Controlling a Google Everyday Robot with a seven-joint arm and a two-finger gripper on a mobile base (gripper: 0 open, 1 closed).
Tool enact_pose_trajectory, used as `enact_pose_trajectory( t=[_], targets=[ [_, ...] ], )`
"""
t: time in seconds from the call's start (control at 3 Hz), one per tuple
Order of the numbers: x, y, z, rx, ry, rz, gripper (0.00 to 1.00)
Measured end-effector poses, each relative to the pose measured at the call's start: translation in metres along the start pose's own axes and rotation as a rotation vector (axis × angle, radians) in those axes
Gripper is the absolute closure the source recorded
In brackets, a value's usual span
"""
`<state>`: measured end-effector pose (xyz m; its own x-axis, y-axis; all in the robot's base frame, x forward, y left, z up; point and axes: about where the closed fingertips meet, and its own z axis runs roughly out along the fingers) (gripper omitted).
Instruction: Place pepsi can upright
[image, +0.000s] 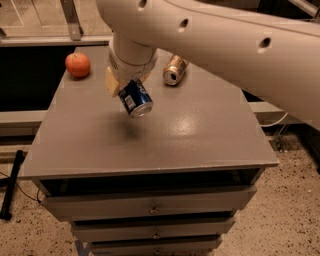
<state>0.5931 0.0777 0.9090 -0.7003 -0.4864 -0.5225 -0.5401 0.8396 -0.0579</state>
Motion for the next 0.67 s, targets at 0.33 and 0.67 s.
enact_pose_trajectory(
  t=[0.33,0.67],
  targets=[
    [0.0051,-0.0140,-0.0068,-0.104,-0.126,-0.025,1.00],
    [0.0123,-0.0059,-0.0039,-0.227,-0.245,-0.023,1.00]
  ],
)
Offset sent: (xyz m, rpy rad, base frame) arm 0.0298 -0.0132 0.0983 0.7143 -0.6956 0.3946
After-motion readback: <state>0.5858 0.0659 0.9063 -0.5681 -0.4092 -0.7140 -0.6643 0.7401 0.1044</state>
